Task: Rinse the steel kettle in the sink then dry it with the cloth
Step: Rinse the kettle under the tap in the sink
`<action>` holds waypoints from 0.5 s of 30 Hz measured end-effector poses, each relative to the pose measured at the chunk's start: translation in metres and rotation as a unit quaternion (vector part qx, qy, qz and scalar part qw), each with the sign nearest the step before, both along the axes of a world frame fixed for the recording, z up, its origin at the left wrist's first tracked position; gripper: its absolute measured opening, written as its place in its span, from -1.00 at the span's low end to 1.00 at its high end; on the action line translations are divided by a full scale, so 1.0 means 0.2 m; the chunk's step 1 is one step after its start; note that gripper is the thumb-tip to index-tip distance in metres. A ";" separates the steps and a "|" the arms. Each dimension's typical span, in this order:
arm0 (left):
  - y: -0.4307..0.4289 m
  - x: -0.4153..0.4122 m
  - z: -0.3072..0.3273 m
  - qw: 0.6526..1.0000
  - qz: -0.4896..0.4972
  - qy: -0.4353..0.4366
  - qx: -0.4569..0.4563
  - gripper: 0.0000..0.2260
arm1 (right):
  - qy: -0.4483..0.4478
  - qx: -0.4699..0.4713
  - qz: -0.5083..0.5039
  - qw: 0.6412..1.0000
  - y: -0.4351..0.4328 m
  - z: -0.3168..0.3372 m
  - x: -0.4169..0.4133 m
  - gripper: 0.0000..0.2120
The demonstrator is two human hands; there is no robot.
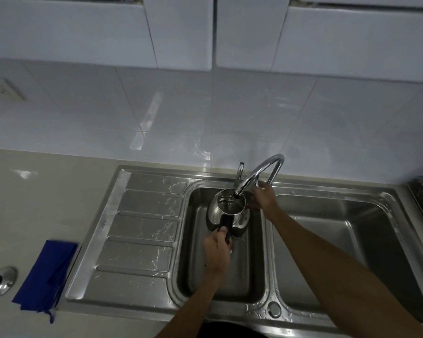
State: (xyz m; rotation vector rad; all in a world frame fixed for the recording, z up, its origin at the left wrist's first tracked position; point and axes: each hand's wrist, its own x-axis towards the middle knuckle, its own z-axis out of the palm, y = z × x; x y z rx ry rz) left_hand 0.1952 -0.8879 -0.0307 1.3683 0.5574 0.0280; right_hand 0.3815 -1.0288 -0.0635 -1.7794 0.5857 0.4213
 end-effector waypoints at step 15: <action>0.01 0.04 0.05 0.999 0.002 -0.023 0.030 -0.71 | -0.115 -0.178 0.151 0.966 0.03 0.21 0.08 -0.49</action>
